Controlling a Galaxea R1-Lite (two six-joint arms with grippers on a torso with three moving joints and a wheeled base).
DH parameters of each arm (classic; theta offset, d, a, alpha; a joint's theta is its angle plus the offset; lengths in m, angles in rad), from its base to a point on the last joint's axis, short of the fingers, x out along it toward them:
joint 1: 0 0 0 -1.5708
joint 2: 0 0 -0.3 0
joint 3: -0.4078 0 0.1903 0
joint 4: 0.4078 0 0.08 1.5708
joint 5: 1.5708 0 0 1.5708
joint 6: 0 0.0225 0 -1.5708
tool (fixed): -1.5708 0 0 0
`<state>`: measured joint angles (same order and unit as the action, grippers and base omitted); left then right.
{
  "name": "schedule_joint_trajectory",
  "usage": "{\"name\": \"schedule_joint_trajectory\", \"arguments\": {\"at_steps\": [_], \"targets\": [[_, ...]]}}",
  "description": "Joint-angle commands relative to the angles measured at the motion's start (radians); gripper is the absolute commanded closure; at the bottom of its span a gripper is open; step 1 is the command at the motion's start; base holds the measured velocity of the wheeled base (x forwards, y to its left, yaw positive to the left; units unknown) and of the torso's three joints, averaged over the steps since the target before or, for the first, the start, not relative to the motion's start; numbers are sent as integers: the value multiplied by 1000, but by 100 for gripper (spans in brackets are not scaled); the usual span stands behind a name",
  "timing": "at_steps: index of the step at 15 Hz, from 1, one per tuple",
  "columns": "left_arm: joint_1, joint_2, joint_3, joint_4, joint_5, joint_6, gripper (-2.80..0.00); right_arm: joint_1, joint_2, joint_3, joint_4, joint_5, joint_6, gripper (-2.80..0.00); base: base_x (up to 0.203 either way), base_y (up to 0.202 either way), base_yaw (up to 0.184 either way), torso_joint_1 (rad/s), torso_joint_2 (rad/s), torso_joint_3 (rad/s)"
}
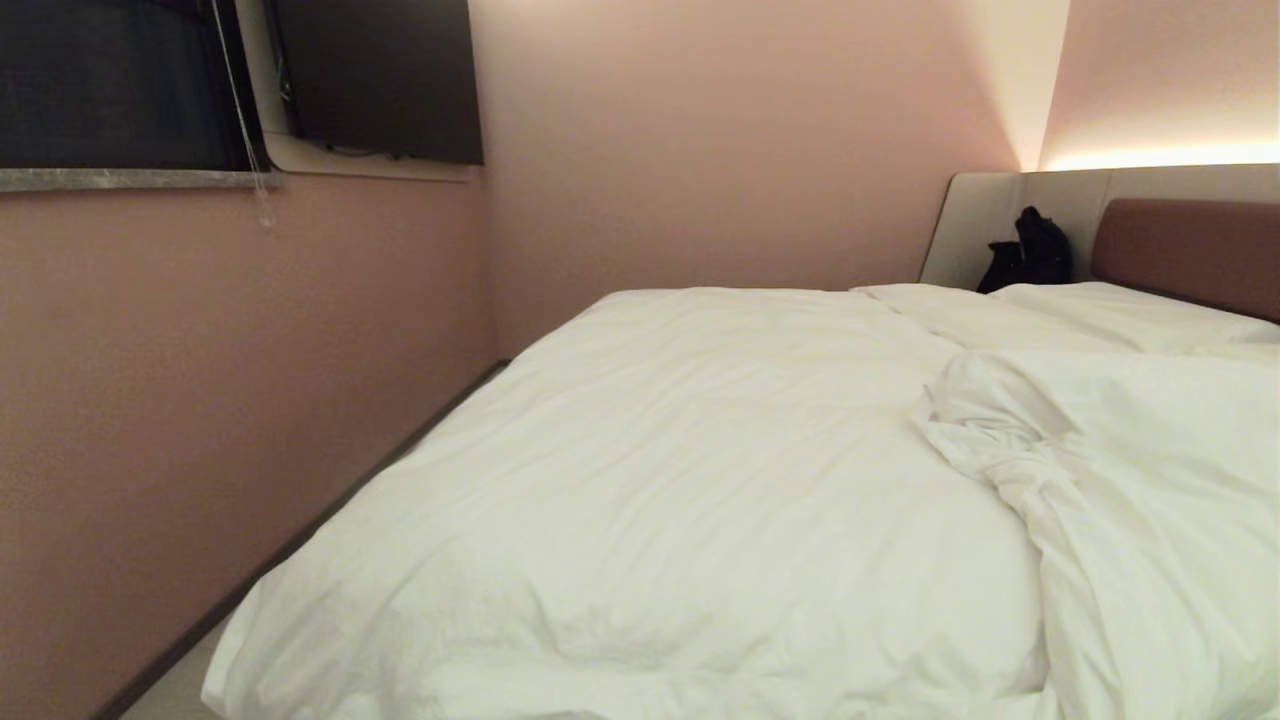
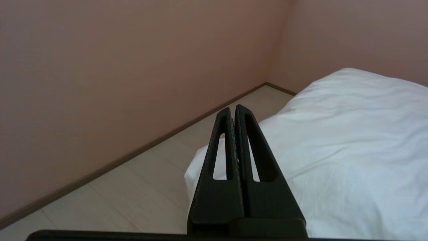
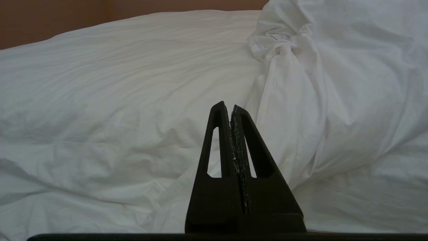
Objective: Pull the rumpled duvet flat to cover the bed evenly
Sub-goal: Hold the folded corner of the quilt
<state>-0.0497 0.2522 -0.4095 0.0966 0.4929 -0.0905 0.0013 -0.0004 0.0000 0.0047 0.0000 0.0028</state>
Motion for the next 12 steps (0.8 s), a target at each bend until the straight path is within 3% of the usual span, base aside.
{"name": "schedule_joint_trajectory", "arguments": {"at_steps": [1, 3, 5, 9, 12], "targets": [[37, -185, 76, 2, -116, 31, 0, 0, 0, 0, 0, 1, 0, 0, 0, 0, 0, 0, 0, 0], [48, -252, 168, -5, -237, 87, 0, 0, 0, 0, 0, 1, -1, 0, 0, 0, 0, 0, 0, 0], [49, -252, 239, -7, -379, 74, 0, 0, 0, 0, 0, 0, 0, 0, 0, 0, 0, 0, 0, 0], [50, -252, 305, -6, -490, 74, 0, 0, 0, 0, 0, 2, 0, 0, 0, 0, 0, 0, 0, 0], [50, -252, 356, -6, -494, 80, 0, 0, 0, 0, 0, 0, 0, 0, 0, 0, 0, 0, 0, 0]]}}
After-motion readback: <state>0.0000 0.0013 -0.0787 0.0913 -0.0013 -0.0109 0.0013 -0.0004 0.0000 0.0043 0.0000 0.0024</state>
